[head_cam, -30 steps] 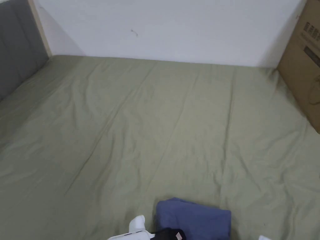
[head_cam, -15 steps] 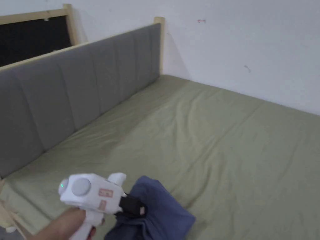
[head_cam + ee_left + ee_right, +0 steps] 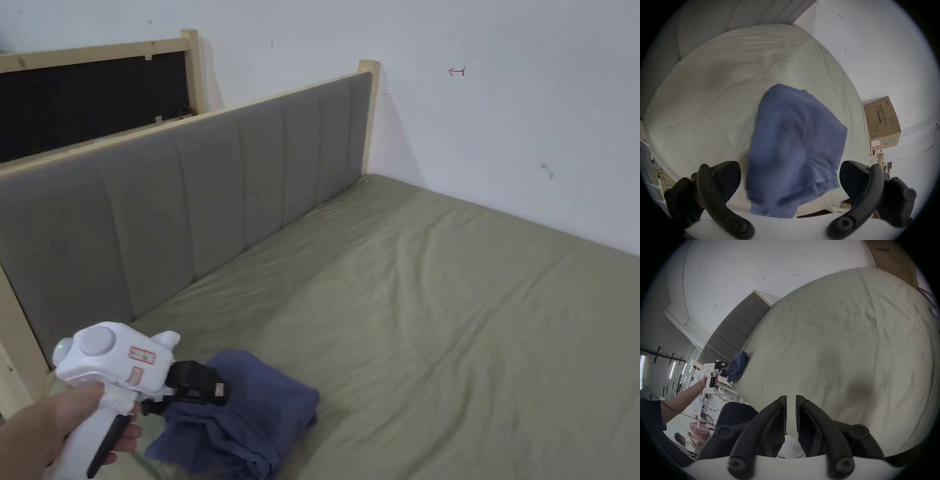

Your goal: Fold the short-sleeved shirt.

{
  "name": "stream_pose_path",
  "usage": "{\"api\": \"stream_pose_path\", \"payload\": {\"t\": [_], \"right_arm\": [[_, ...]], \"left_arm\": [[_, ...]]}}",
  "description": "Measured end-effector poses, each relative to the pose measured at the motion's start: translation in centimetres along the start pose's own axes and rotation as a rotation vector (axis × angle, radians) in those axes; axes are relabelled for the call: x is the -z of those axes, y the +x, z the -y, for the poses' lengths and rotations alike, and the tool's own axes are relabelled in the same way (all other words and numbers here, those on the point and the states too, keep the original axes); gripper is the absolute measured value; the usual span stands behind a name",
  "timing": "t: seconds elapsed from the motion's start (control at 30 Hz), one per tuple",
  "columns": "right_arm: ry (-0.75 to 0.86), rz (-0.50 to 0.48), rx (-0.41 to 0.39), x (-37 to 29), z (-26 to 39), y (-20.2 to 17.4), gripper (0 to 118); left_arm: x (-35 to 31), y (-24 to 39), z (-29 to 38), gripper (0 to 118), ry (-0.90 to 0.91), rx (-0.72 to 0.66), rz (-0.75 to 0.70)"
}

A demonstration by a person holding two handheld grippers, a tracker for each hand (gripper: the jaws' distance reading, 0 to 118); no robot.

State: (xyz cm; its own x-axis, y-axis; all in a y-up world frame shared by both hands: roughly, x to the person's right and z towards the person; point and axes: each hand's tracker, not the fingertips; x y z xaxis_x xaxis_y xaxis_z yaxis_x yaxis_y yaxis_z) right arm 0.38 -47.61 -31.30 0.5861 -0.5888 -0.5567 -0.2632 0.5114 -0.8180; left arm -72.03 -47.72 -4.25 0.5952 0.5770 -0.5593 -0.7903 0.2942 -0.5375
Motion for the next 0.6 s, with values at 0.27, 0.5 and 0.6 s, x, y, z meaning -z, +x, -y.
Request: {"api": "stream_pose_path", "payload": {"t": [0.27,0.5,0.6], "right_arm": [[0.136,0.108,-0.132,-5.3,-2.8,-1.8,12],[0.505,0.446,-0.341,-14.6,-9.7,-4.7,12],[0.682,0.477,-0.387,-19.4,-13.0,-6.8,12]], "left_arm": [[-7.6,14.4,5.4,99,0.366,0.304,-0.302],[-4.3,35.1,15.4,16,0.752,0.619,-0.197],[-3.8,42.6,17.5,15,0.888,0.724,-0.126]]}}
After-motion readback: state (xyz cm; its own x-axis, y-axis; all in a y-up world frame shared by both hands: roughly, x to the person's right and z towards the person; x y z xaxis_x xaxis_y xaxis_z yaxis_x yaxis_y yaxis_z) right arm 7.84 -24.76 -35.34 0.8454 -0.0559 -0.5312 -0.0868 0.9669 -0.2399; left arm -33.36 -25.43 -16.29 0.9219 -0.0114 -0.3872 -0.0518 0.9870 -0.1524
